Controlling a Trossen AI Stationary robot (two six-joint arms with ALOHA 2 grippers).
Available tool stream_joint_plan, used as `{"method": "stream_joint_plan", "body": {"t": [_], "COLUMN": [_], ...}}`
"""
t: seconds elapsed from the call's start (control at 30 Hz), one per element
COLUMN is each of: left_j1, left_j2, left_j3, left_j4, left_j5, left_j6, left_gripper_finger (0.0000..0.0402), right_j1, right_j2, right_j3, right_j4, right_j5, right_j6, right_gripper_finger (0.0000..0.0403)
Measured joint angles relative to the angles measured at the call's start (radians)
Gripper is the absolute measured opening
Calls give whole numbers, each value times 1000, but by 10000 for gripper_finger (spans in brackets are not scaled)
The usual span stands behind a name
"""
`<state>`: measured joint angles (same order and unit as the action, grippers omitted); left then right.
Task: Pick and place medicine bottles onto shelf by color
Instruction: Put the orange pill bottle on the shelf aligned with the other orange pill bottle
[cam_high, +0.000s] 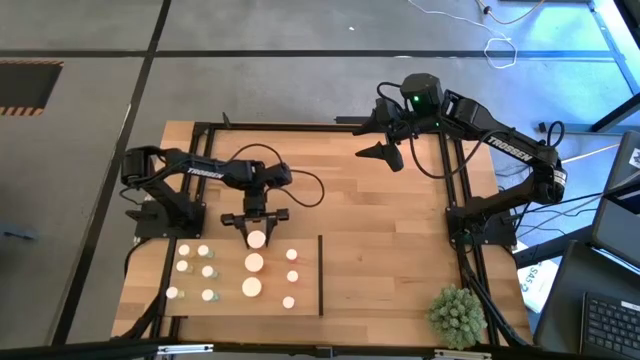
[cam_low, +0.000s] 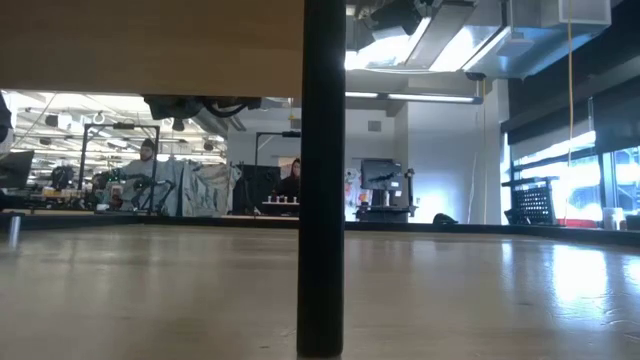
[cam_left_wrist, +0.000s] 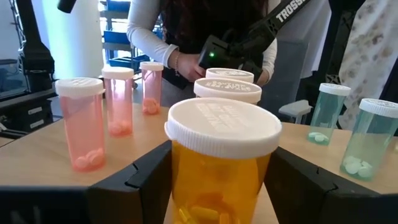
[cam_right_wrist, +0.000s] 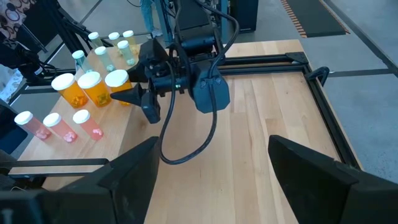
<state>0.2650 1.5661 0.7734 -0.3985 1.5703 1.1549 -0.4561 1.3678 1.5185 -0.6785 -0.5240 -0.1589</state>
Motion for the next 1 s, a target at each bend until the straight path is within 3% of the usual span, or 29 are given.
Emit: {"method": "stream_joint_plan", "body": {"t": [0.53, 1.0], "left_j1": [1, -12], "left_j2": [-38, -38], "left_j3": [0, 36], "left_j4": [18, 19], "left_j5": [1, 0], "left_j6": [0, -3], "left_gripper_finger": [224, 278], "right_j1": [0, 0], "right_j2": [0, 0], "right_j3": [0, 0], "right_j4": [0, 0], "right_j5": [0, 0], "right_j6": [0, 0], "right_gripper_finger": [302, 302]}}
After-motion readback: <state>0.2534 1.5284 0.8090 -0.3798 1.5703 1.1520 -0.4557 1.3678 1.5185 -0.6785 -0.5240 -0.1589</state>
